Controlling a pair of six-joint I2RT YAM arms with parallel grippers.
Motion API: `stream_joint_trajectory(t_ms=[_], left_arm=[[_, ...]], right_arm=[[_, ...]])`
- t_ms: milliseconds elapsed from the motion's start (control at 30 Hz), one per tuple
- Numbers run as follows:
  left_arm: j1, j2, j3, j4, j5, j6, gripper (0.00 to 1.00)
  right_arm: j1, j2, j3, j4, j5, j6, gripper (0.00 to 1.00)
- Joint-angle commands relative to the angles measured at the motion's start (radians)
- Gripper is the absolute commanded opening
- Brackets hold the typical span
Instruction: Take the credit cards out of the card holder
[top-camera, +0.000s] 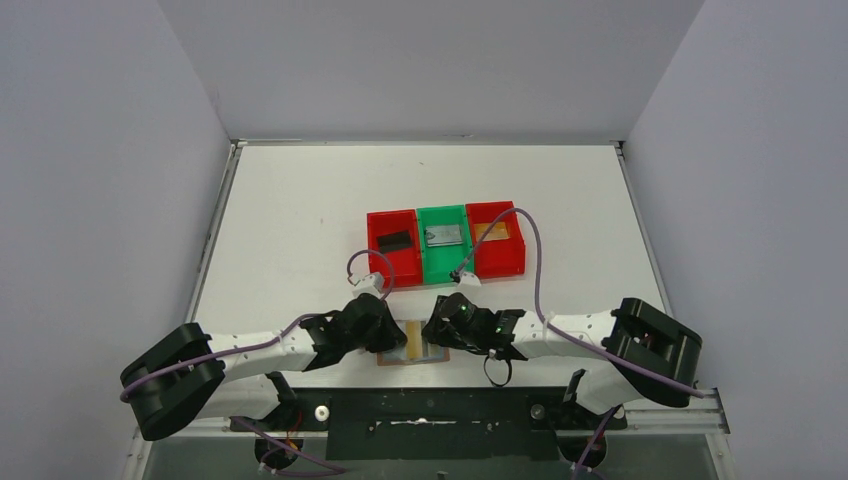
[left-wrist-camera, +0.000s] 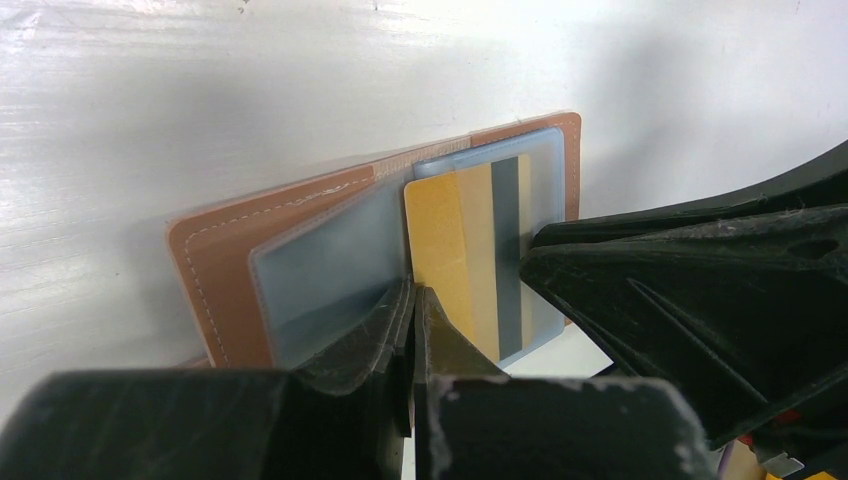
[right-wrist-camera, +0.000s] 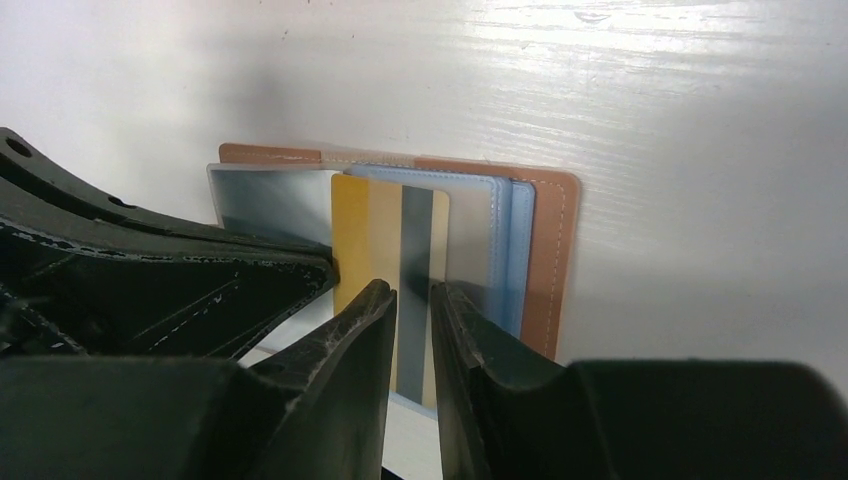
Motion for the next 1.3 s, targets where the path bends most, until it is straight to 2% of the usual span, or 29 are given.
stream_joint_trajectory(t_ms=[0, 67, 200, 500, 633, 900, 1267], left_arm=[[0.0, -0.02, 0.01, 0.021, -0.013, 0.008, 0.05], [0.0, -0.021, 0.005, 0.042, -0.003, -0.001, 0.17], [0.003, -0.019, -0.024, 0.108, 0.025, -0.041, 0.26], [0.021, 0.004, -0.18, 0.35, 0.061, -0.193, 0.29], [0.028, -0.025, -0.202, 0.368, 0.055, -0.208, 0.25], [0.036, -0.122, -0.192, 0.251, 0.019, -0.175, 0.0], [0.064, -0.233, -0.161, 0.056, -0.012, -0.097, 0.0]], right_arm=[[0.005, 0.005, -0.009, -0.015, 0.015, 0.017, 0.23], [0.006, 0.014, -0.02, 0.001, 0.009, 0.037, 0.23], [0.005, 0.033, -0.05, 0.041, 0.003, 0.075, 0.22], [0.006, 0.03, -0.098, 0.092, -0.005, 0.115, 0.22], [0.006, 0.021, -0.109, 0.087, 0.002, 0.123, 0.22], [0.004, 0.01, -0.103, 0.054, 0.026, 0.126, 0.22], [0.005, -0.024, -0.087, -0.021, 0.078, 0.13, 0.22]])
